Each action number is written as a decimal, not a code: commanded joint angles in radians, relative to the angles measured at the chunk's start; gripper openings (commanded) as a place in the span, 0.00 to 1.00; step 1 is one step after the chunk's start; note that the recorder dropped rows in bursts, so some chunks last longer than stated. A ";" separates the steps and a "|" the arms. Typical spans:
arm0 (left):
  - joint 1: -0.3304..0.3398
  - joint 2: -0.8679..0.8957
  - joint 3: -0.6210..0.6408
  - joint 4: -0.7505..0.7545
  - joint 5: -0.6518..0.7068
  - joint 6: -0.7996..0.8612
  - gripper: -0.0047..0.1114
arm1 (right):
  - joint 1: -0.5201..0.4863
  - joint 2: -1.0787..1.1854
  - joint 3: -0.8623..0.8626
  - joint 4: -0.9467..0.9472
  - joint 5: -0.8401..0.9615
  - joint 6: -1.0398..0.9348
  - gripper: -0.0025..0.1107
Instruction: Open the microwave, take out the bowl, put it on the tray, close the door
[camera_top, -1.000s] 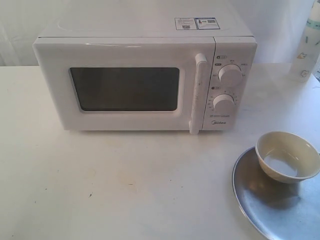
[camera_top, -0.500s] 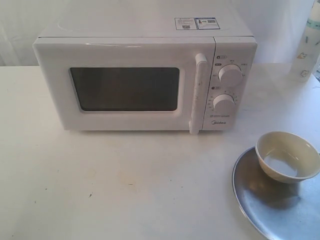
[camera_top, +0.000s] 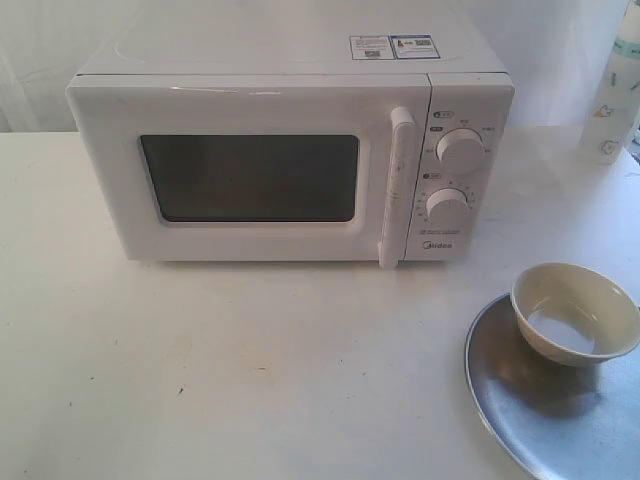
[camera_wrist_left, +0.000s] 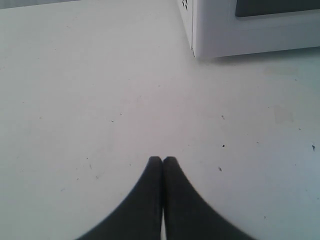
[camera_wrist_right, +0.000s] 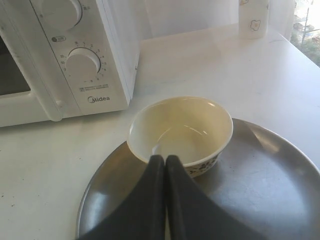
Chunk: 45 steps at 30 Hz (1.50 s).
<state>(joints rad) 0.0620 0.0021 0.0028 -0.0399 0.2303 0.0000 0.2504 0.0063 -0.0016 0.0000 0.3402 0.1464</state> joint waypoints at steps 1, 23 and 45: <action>-0.005 -0.002 -0.003 -0.013 0.002 0.000 0.04 | -0.002 -0.006 0.002 0.000 -0.005 -0.012 0.02; -0.005 -0.002 -0.003 -0.013 0.002 0.000 0.04 | -0.092 -0.006 0.002 -0.087 -0.003 -0.038 0.02; -0.005 -0.002 -0.003 -0.013 0.002 0.000 0.04 | -0.122 -0.006 0.002 -0.079 -0.003 -0.154 0.02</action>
<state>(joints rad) 0.0620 0.0021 0.0028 -0.0399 0.2303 0.0000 0.1330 0.0063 -0.0016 -0.0760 0.3402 0.0000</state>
